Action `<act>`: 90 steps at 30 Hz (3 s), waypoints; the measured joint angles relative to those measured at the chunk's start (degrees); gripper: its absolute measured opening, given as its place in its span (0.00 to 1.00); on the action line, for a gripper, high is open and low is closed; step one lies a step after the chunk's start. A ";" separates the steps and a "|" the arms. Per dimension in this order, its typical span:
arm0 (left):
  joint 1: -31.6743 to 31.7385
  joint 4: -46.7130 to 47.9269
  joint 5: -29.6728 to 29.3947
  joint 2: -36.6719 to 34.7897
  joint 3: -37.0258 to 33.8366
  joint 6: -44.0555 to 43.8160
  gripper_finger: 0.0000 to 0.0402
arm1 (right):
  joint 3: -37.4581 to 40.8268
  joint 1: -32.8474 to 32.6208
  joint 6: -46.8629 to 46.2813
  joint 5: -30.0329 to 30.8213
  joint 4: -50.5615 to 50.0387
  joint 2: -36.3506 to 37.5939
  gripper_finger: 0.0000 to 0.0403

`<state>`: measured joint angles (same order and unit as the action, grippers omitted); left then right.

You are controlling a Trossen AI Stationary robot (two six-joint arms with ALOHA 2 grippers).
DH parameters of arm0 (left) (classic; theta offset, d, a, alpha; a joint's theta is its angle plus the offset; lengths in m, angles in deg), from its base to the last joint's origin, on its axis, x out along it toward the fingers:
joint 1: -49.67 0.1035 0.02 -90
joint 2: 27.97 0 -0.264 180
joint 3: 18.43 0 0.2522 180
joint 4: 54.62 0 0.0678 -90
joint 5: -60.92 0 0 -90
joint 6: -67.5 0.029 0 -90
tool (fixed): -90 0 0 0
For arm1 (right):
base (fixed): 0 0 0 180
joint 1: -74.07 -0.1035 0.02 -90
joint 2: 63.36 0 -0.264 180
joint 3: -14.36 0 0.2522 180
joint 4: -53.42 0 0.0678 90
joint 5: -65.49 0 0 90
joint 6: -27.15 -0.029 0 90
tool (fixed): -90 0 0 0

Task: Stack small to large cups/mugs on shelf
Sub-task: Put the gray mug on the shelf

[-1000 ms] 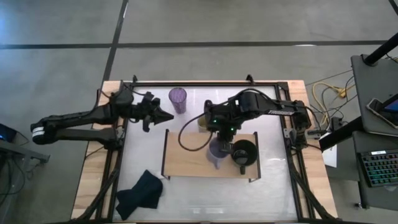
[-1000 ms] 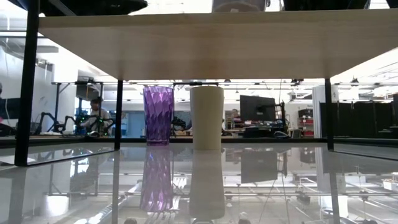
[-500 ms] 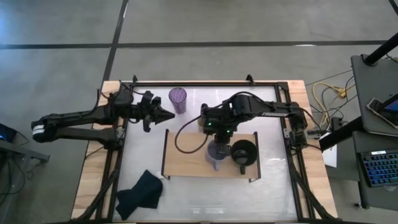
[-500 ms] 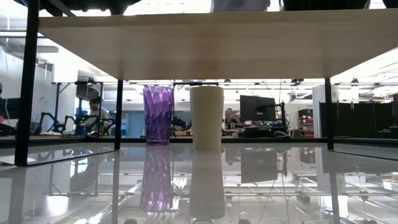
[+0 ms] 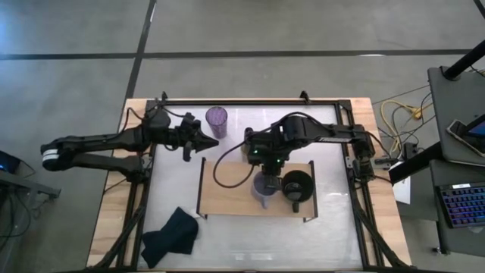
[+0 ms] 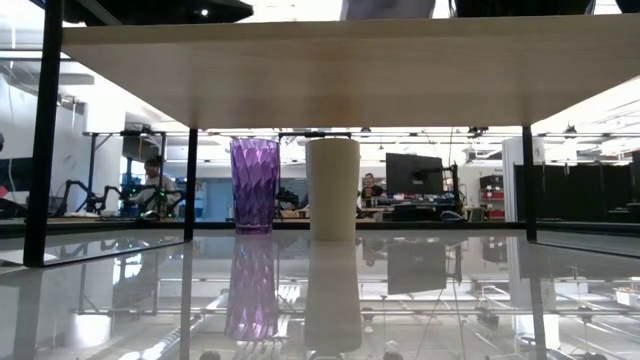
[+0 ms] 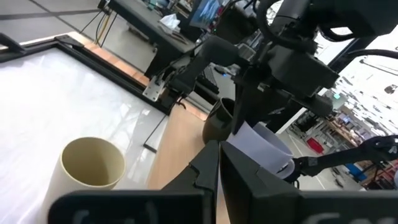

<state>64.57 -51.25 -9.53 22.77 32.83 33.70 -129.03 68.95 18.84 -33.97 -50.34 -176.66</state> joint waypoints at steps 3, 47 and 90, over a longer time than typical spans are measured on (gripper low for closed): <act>0.00 0.10 0.04 0.51 -0.02 -0.02 0.00 | 0.84 -0.01 0.01 -1.24 0.08 -0.07 0.08; 0.00 0.18 0.11 0.66 -0.24 -0.33 0.00 | 2.69 0.67 -1.16 0.50 2.08 -0.11 0.09; 0.02 0.19 0.07 1.40 -0.16 0.00 0.00 | 2.69 -0.14 -3.25 -1.03 2.10 0.28 0.10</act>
<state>64.59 -51.06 -9.46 24.17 32.67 33.70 -126.34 68.81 15.59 -34.99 -48.24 -176.37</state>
